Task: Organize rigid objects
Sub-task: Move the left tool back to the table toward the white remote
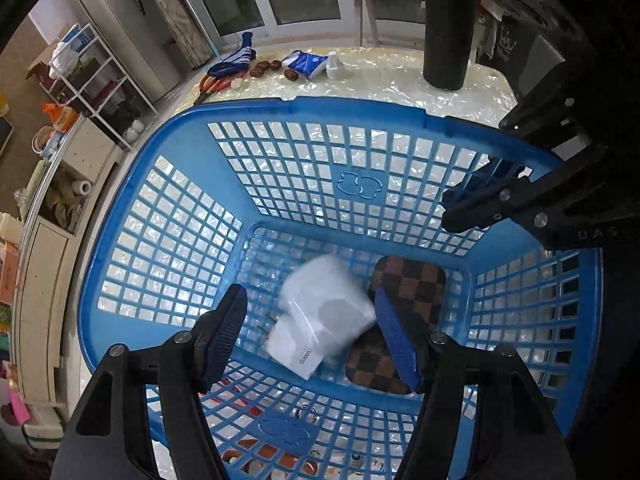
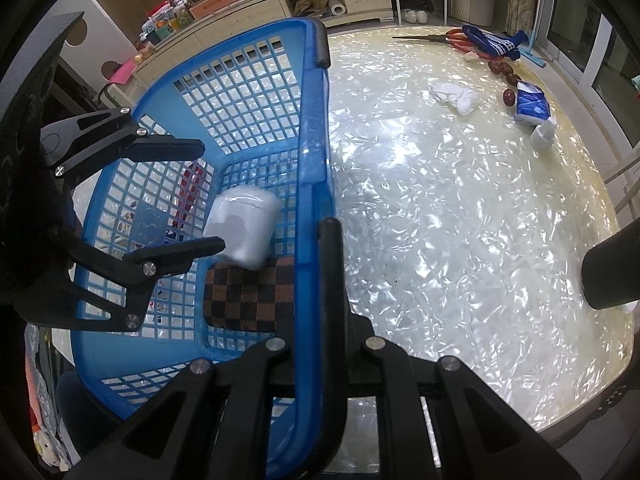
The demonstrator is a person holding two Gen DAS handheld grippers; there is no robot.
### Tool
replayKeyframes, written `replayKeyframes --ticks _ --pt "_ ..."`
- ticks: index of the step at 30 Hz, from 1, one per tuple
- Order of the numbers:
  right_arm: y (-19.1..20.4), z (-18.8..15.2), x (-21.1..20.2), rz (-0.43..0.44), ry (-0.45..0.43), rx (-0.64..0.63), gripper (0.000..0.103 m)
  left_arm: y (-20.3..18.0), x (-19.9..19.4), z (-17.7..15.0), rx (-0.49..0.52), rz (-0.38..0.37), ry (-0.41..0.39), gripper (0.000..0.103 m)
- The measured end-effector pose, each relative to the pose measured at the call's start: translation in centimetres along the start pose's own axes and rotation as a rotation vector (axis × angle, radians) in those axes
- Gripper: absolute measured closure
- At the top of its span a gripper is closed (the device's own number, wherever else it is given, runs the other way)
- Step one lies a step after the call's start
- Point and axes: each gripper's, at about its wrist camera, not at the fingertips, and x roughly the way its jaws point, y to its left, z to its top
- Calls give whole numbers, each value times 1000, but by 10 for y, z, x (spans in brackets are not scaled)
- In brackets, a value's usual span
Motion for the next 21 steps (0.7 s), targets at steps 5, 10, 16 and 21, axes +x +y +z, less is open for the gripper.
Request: replayKeyframes --ticks 5,10,16,21 --pt "0 0 -1 2 -3 2 94 -2 -1 1 1 -19 2 19" --pt "0 0 -1 3 -3 2 94 2 -9 0 -40 -51 -1 8" --pt "0 1 0 7 -4 5 93 21 -46 -8 -138 -42 -53 7" --pt "0 1 1 7 -1 -2 93 55 -85 -36 -272 37 -66 7"
